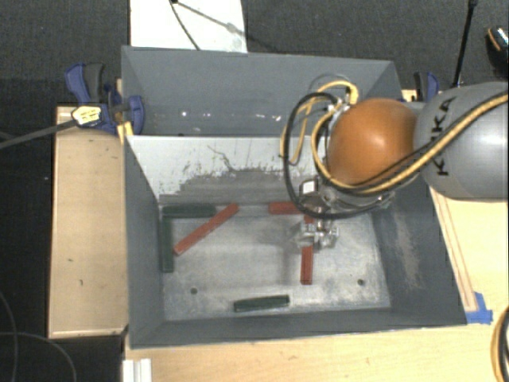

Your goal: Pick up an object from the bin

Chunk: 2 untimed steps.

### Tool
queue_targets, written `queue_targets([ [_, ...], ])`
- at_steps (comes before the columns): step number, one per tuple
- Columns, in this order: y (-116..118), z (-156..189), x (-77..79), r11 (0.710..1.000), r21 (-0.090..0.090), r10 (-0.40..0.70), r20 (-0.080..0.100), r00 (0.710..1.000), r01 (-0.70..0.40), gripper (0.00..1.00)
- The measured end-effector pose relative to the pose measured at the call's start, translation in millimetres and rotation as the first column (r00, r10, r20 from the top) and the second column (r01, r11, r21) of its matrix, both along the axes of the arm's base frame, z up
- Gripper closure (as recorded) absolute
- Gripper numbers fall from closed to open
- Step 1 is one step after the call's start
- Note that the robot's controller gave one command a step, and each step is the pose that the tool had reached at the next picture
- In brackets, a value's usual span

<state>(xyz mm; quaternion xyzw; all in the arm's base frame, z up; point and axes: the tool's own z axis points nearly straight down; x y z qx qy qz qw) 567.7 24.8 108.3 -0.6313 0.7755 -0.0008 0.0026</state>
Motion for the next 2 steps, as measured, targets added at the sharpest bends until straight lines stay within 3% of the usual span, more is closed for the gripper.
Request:
queue_targets([
  [1, 0, 78, 2.1, 1.000, -0.001, -0.006, 0.004, 1.000, 0.006, 1.00],
  [2, 1, 91, 3.0, 1.000, 0.000, -0.015, 0.000, 1.000, 0.015, 1.00],
])
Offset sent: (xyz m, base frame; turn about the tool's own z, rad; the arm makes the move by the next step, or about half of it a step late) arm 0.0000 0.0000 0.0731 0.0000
